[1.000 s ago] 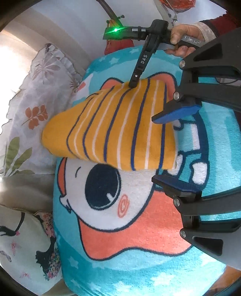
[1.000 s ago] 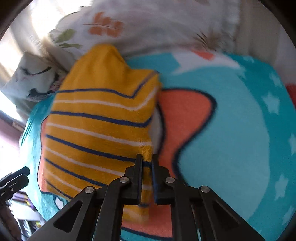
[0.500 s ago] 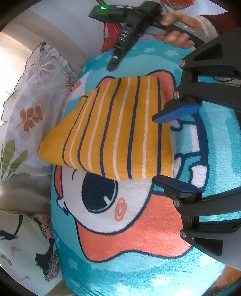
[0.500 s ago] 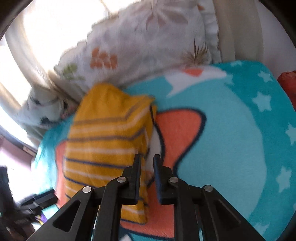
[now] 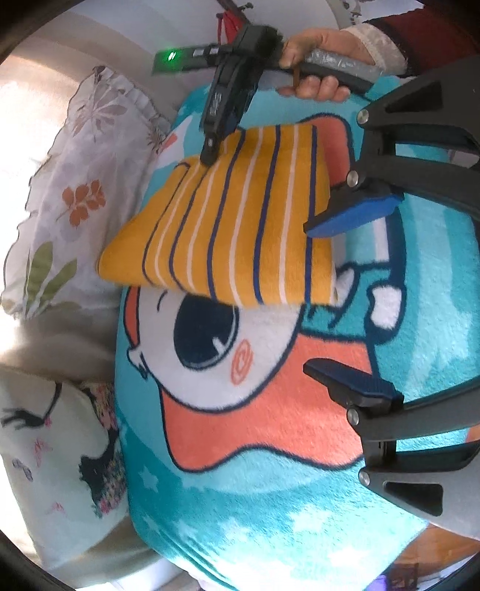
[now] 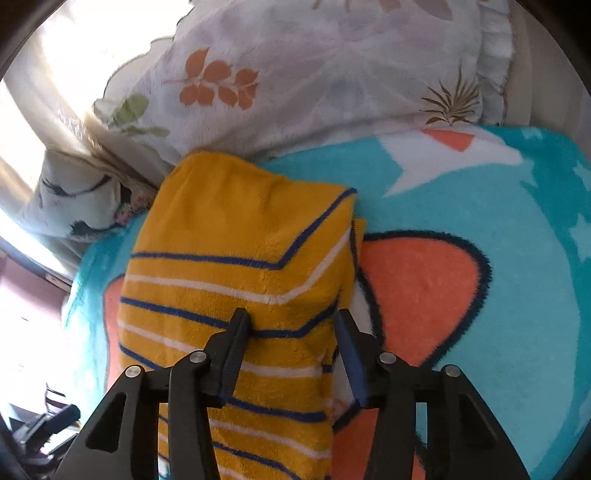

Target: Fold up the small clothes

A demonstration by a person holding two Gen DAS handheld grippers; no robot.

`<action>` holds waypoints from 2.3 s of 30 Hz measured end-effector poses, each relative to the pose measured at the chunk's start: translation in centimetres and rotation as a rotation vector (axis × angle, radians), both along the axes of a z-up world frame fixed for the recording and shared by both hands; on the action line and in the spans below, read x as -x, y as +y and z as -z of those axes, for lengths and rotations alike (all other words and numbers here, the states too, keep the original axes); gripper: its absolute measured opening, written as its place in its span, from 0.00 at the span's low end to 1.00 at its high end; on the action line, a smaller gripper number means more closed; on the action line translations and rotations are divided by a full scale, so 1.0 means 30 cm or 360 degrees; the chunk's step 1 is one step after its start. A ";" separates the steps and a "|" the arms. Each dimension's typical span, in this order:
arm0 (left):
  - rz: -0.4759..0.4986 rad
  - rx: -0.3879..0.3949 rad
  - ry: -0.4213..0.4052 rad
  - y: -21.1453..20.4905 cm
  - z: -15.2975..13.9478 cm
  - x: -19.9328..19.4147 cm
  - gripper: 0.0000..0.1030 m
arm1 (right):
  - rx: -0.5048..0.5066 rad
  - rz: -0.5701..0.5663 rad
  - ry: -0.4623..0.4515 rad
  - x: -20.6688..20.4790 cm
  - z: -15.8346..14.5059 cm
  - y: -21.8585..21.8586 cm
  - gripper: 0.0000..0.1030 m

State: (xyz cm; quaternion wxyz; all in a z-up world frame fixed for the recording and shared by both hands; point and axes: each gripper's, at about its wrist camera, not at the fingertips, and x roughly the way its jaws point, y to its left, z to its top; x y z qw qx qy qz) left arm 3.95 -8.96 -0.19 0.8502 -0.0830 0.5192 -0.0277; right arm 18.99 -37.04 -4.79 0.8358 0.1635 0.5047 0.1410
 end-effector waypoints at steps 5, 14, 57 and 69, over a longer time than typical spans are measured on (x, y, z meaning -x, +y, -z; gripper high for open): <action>-0.0012 0.0160 0.0029 0.060 0.044 -0.053 0.68 | -0.0145 0.0098 -0.0039 0.049 -0.009 -0.095 0.57; 0.0176 0.0423 0.0001 0.049 0.148 -0.371 0.77 | -0.0195 0.0120 0.0000 0.037 0.031 -0.085 0.65; -0.0049 0.0182 0.0078 0.098 0.102 -0.179 0.63 | 0.0023 0.0055 -0.0332 0.119 -0.216 0.125 0.57; -0.0117 0.0020 0.0023 0.132 0.049 -0.048 0.68 | 0.0122 -0.0133 -0.0084 0.019 -0.056 0.249 0.49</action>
